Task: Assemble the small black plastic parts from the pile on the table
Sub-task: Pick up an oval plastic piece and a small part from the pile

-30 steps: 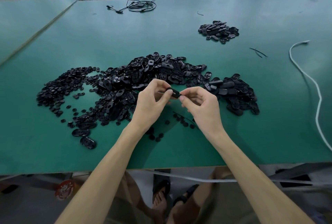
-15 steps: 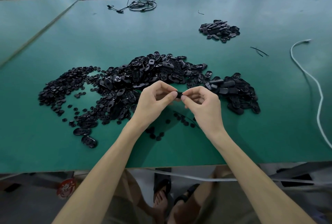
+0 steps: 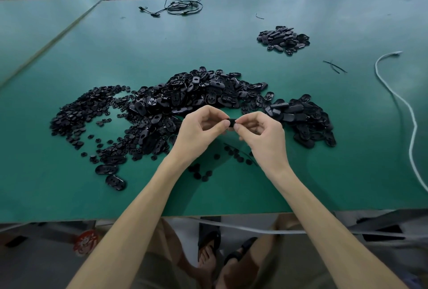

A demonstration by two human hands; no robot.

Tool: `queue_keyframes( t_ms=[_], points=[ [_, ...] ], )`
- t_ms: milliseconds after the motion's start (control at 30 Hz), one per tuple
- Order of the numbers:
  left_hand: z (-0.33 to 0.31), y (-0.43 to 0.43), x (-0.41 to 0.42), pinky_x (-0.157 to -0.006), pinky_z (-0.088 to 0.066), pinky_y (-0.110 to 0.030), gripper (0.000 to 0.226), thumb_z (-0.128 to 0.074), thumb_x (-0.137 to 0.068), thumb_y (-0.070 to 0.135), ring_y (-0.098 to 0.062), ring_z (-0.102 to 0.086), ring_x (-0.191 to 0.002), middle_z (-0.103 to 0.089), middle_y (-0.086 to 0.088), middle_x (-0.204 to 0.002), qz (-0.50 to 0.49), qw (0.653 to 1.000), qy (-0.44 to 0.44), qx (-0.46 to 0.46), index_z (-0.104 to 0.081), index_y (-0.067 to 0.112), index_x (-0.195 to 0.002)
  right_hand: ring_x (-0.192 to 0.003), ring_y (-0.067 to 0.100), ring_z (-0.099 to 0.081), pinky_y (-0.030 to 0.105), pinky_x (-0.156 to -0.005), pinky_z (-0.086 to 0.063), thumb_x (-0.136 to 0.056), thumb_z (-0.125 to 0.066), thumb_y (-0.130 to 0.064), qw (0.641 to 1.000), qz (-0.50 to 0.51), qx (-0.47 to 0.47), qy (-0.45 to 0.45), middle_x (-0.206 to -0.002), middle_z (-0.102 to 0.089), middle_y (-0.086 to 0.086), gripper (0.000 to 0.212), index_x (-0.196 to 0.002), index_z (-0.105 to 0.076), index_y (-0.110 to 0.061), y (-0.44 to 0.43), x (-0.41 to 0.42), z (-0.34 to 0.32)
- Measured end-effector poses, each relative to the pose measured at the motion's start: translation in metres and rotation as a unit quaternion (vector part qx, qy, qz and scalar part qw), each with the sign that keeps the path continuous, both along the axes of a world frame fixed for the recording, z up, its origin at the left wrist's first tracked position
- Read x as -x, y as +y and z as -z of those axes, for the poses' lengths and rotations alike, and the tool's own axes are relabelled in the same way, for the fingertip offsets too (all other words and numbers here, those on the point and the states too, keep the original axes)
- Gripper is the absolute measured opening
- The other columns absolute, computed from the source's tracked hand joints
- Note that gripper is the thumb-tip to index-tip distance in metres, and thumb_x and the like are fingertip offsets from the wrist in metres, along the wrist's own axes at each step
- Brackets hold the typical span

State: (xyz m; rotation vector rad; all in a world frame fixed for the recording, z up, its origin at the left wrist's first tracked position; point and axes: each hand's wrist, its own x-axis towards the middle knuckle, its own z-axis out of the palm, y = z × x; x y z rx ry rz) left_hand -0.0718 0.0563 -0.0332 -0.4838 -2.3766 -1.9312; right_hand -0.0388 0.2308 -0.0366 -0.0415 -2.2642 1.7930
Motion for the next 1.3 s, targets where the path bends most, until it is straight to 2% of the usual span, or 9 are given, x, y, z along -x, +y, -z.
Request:
queue_keyframes(
  t_ms=[133,267,367,500,633,767,867,1133,1300],
  points=[
    [0.001,-0.0007,0.0013,-0.082,-0.059,-0.026,0.009,-0.075,-0.094,0.005,-0.022,-0.077,-0.083,-0.077,-0.008,-0.095,0.007,1.0,0.0,0.005,-0.07,0.007,-0.1,-0.078,0.016,-0.073,0.036,-0.078,-0.062,-0.091,-0.08,-0.016,1.0,0.001,-0.013,0.0,-0.082,-0.076,-0.008,0.01,-0.088,-0.074,-0.024,-0.001,0.0006,0.0004],
    [0.0022,-0.0014,0.0024,-0.084,-0.06,-0.028,0.013,-0.075,-0.094,0.006,-0.023,-0.077,-0.085,-0.078,-0.008,-0.098,0.013,1.0,-0.01,-0.002,-0.071,0.007,-0.106,-0.078,0.008,-0.07,0.022,-0.074,-0.056,-0.091,-0.08,-0.018,1.0,0.006,-0.023,0.001,-0.083,-0.076,-0.009,0.009,-0.088,-0.074,-0.023,-0.0005,0.0009,0.0013],
    [0.0028,-0.0019,0.0025,-0.087,-0.061,-0.031,0.023,-0.074,-0.095,0.007,-0.025,-0.078,-0.087,-0.078,-0.009,-0.101,0.022,1.0,-0.017,0.001,-0.07,0.006,-0.118,-0.078,0.008,-0.067,0.015,-0.072,-0.05,-0.09,-0.081,-0.017,0.999,0.015,-0.035,0.005,-0.09,-0.074,-0.001,0.008,-0.087,-0.074,-0.019,-0.0007,0.0019,0.0009],
    [0.0031,-0.0026,0.0025,-0.088,-0.061,-0.032,0.019,-0.072,-0.096,0.004,-0.026,-0.078,-0.091,-0.079,-0.008,-0.105,0.037,0.999,-0.009,0.003,-0.073,0.005,-0.116,-0.082,0.009,-0.067,0.016,-0.075,-0.051,-0.089,-0.082,-0.017,0.999,0.006,-0.034,0.006,-0.096,-0.072,0.001,0.01,-0.09,-0.073,-0.021,0.0002,0.0015,0.0009],
    [0.0036,-0.0026,0.0022,-0.088,-0.06,-0.029,0.019,-0.069,-0.097,0.0,-0.022,-0.078,-0.093,-0.079,-0.005,-0.105,0.036,0.999,-0.003,-0.001,-0.076,0.007,-0.113,-0.081,0.004,-0.066,0.018,-0.071,-0.05,-0.086,-0.085,-0.021,1.0,0.007,-0.016,0.002,-0.102,-0.071,-0.009,0.022,-0.101,-0.069,-0.025,0.0005,0.0012,0.0008],
    [0.0039,-0.0017,0.0016,-0.088,-0.06,-0.028,0.019,-0.069,-0.096,-0.002,-0.017,-0.077,-0.093,-0.08,-0.003,-0.103,0.043,0.999,0.008,0.019,-0.076,0.007,-0.112,-0.084,0.01,-0.072,0.025,-0.062,-0.053,-0.086,-0.084,-0.018,1.0,-0.011,0.005,-0.006,-0.089,-0.075,-0.008,0.019,-0.095,-0.071,-0.027,-0.0001,0.001,0.0017],
    [0.0048,-0.0014,0.0021,-0.091,-0.061,-0.038,0.018,-0.07,-0.095,-0.002,-0.02,-0.077,-0.093,-0.079,-0.006,-0.102,0.039,0.999,0.013,0.03,-0.075,0.003,-0.111,-0.083,0.012,-0.072,0.025,-0.059,-0.056,-0.085,-0.085,-0.015,1.0,-0.013,0.011,-0.001,-0.086,-0.076,-0.007,0.017,-0.091,-0.072,-0.025,-0.0003,0.0005,0.001],
    [0.0046,-0.0011,0.0022,-0.092,-0.061,-0.047,0.016,-0.073,-0.093,0.0,-0.025,-0.076,-0.093,-0.078,-0.007,-0.1,0.017,0.999,0.016,0.043,-0.075,0.005,-0.108,-0.086,0.016,-0.077,0.026,-0.07,-0.061,-0.092,-0.077,-0.003,0.998,-0.046,0.033,0.007,-0.091,-0.079,-0.001,0.015,-0.098,-0.075,-0.016,-0.0004,-0.0006,-0.0002],
    [0.0052,-0.0011,0.0025,-0.09,-0.062,-0.044,0.015,-0.074,-0.093,0.0,-0.024,-0.077,-0.091,-0.078,-0.007,-0.099,0.016,0.999,0.014,0.039,-0.075,0.006,-0.107,-0.086,0.018,-0.077,0.034,-0.076,-0.063,-0.093,-0.074,-0.001,0.999,-0.043,0.024,0.006,-0.091,-0.079,-0.001,0.017,-0.1,-0.075,-0.017,-0.0011,-0.001,-0.0003]
  ],
)
